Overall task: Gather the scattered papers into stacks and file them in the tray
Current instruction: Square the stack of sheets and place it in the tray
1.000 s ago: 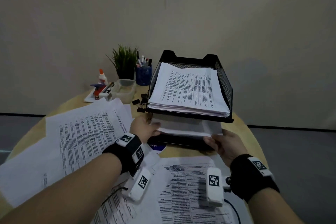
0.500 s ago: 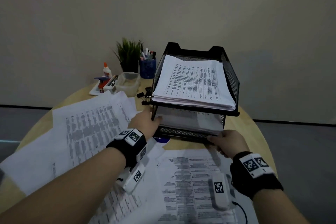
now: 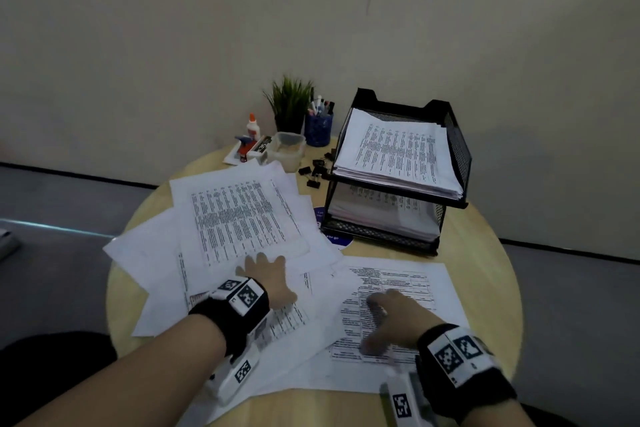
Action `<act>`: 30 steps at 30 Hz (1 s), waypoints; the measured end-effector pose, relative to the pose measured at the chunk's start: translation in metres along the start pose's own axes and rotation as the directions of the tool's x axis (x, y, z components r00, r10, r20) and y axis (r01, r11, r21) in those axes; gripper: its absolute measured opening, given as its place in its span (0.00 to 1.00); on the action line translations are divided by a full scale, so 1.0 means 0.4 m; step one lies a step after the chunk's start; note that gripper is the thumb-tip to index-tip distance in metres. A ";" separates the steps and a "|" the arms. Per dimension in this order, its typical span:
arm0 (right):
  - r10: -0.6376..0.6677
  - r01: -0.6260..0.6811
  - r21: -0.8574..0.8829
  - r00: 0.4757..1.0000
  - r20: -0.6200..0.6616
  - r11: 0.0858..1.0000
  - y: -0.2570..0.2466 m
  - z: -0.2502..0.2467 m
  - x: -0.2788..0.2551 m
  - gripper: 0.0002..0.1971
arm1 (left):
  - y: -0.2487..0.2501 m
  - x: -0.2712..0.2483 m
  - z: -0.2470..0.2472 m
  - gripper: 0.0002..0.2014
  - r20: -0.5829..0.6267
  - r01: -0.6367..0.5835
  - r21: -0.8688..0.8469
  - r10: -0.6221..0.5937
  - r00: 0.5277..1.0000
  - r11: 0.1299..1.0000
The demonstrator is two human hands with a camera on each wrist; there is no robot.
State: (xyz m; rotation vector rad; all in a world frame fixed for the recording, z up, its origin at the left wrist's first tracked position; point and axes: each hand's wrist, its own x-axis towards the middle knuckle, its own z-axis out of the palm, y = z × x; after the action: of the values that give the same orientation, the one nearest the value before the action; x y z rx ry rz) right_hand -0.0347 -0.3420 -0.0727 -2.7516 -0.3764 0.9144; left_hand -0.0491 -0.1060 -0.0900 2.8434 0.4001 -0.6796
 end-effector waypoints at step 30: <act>0.118 -0.133 -0.101 0.983 -0.140 0.986 -0.002 0.049 -0.044 0.46 | -0.283 -0.071 0.003 0.18 -0.121 0.213 -0.464 -0.299 0.946 0.860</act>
State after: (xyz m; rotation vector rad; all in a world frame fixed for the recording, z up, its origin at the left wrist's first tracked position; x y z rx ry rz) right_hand -0.0605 -0.3442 -0.0782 -2.9471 -0.2384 0.7517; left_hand -0.1082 -0.0053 -0.0916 2.4356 0.8606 -0.2991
